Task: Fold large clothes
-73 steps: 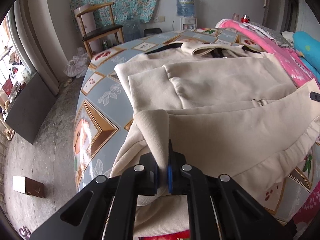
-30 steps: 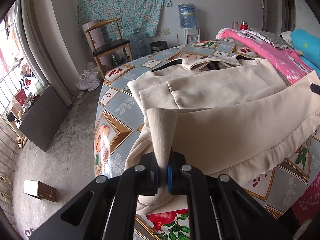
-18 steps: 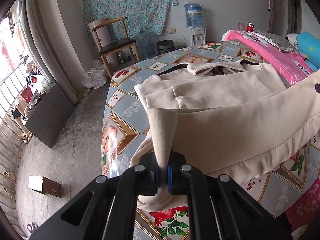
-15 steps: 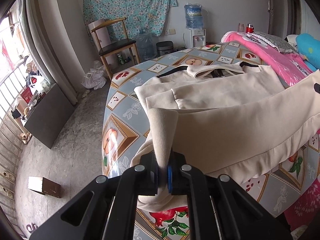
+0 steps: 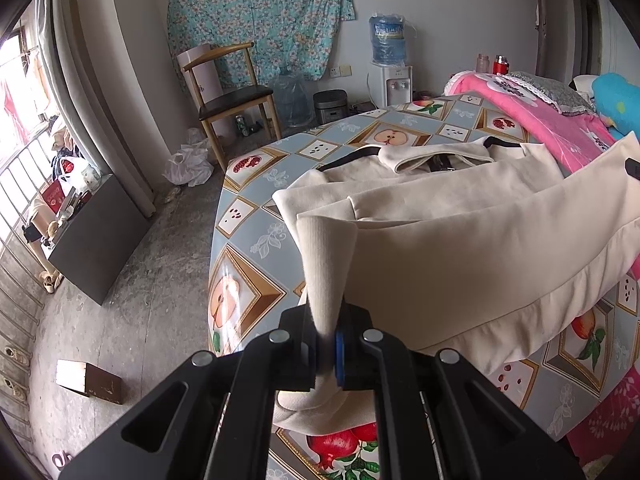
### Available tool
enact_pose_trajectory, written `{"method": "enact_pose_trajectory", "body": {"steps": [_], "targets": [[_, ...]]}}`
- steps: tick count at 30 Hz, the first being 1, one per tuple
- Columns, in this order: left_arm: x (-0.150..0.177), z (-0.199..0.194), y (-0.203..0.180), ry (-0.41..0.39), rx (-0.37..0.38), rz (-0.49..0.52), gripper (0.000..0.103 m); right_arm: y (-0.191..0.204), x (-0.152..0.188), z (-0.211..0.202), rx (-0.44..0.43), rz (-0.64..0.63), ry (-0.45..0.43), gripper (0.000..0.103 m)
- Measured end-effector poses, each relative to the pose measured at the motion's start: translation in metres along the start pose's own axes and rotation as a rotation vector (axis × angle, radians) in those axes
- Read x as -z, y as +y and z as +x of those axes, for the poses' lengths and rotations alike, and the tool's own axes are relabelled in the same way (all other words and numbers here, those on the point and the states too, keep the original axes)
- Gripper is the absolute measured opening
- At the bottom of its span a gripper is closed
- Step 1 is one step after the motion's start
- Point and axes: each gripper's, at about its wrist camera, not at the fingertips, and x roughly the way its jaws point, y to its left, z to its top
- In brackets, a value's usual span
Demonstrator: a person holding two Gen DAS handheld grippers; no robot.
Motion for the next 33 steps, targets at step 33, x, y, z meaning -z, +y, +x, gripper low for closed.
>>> {"method": "enact_pose_trajectory", "body": {"steps": [33], "targets": [[-0.044,-0.014,0.025,-0.135,0.006,-0.038,0.006,-0.007,-0.031,0.001,-0.023,0.026,-0.144,0.006]]}}
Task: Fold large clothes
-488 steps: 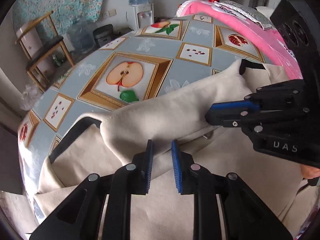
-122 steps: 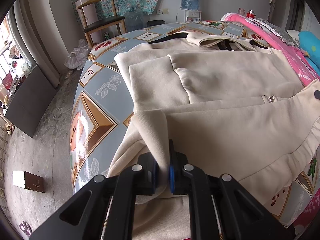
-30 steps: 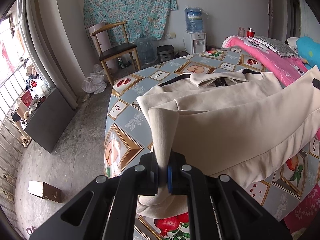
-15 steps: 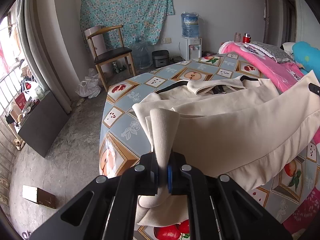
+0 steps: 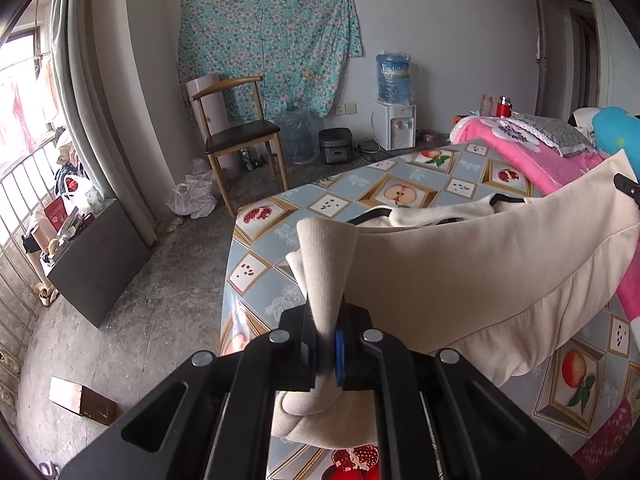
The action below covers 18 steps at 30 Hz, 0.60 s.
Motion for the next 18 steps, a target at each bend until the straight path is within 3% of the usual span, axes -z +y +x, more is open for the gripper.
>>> {"method": "enact_pose_trajectory", "body": {"steps": [18], "targets": [[-0.016,0.017,0.000,0.002,-0.059,0.013,0.007,-0.002,-0.023,0.027,-0.084,0.017,-0.028,0.006]]}}
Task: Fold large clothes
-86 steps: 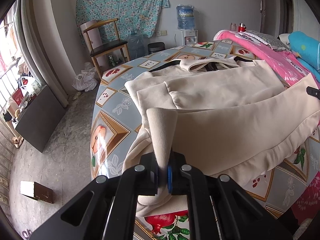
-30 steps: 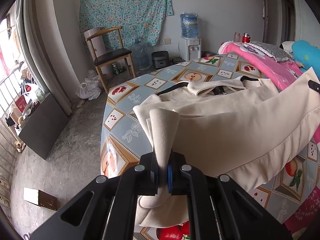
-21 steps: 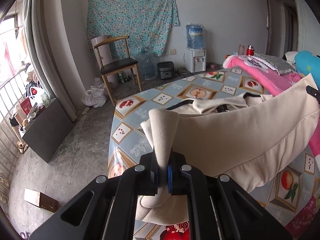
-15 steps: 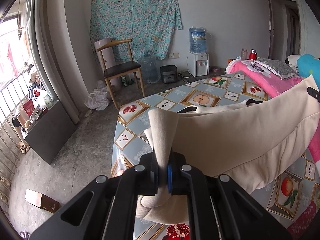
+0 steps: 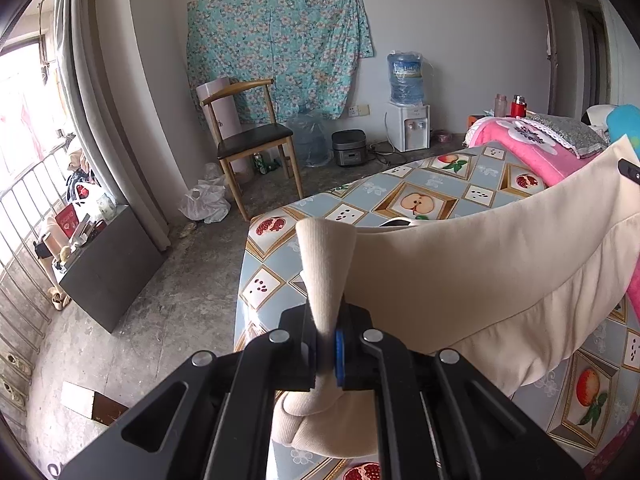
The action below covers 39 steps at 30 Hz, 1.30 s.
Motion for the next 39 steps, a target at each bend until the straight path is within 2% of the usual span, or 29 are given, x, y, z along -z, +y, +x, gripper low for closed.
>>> {"method": "enact_pose_trajectory", "body": {"steps": [8,18,24,29,33,37,39], "targets": [[0.000,0.004,-0.002,-0.003,-0.003,0.010,0.006,-0.001,0.001,0.002,0.000,0.003,0.000,0.006],[0.014,-0.007,-0.013,-0.021,0.007,0.025,0.006,-0.014,0.026,-0.015,0.001,0.020,0.050,0.006],[-0.013,0.013,-0.007,-0.036,0.031,0.015,0.006,-0.016,0.006,0.007,-0.011,-0.004,0.030,0.006],[-0.061,0.068,0.004,0.005,0.076,0.013,0.006,-0.024,-0.030,0.071,-0.056,-0.003,0.063,0.006],[-0.090,0.143,0.007,0.100,0.109,0.019,0.006,-0.024,-0.042,0.141,-0.048,-0.018,0.151,0.006],[-0.081,0.222,0.001,0.219,0.096,0.023,0.010,-0.013,-0.024,0.215,-0.019,-0.069,0.303,0.006],[-0.064,0.257,-0.002,0.324,0.101,0.021,0.015,-0.014,-0.006,0.245,-0.004,-0.068,0.405,0.011]]}}
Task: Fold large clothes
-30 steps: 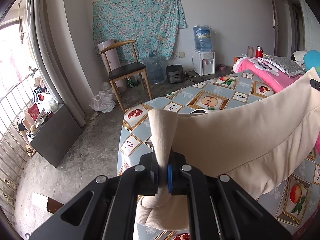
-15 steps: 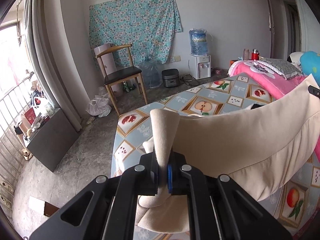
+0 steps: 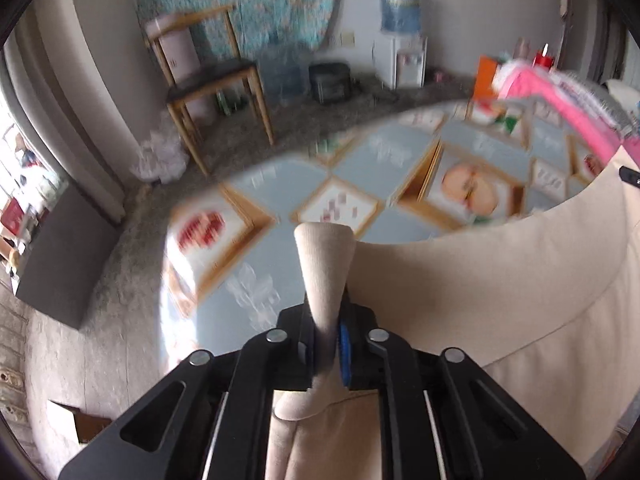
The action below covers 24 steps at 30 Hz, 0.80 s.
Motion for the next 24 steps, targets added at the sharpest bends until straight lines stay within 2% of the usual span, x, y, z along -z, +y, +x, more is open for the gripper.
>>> {"method": "enact_pose_trajectory", "body": {"steps": [1,2,4,6,9,10,12,14,17,21,23,24], "targets": [[0.003,0.011,0.002,0.039,-0.001,-0.017,0.022,-0.003,0.003,0.013,-0.011,0.020,0.052,0.014],[0.005,0.015,0.005,0.045,0.003,-0.038,0.025,-0.007,0.005,0.021,-0.020,0.037,0.094,0.018],[0.007,0.007,0.017,0.022,0.009,-0.079,0.043,-0.022,0.010,0.026,-0.031,0.099,0.136,0.028],[0.009,-0.010,0.032,-0.004,-0.005,-0.121,0.051,-0.037,0.013,0.010,-0.061,0.159,0.120,0.047],[0.021,-0.040,0.053,-0.063,-0.041,-0.153,0.055,-0.057,0.021,-0.030,-0.069,0.217,0.075,0.064],[0.030,-0.057,0.062,-0.093,-0.035,-0.168,0.056,-0.062,0.023,-0.044,-0.086,0.228,0.061,0.066],[0.050,-0.083,0.072,-0.134,-0.012,-0.193,0.062,-0.073,0.034,-0.071,-0.132,0.254,0.042,0.078],[0.081,-0.111,0.075,-0.155,0.058,-0.230,0.064,-0.081,0.053,-0.101,-0.190,0.289,0.032,0.083],[0.127,-0.133,0.069,-0.135,0.188,-0.272,0.068,-0.081,0.090,-0.137,-0.254,0.329,0.039,0.085],[0.179,-0.139,0.049,-0.083,0.394,-0.345,0.073,-0.067,0.148,-0.168,-0.331,0.395,0.055,0.086],[0.194,-0.133,0.039,-0.065,0.456,-0.373,0.073,-0.063,0.168,-0.168,-0.362,0.446,0.077,0.086],[0.201,-0.126,0.036,-0.053,0.491,-0.421,0.074,-0.059,0.179,-0.166,-0.372,0.474,0.096,0.086]]}}
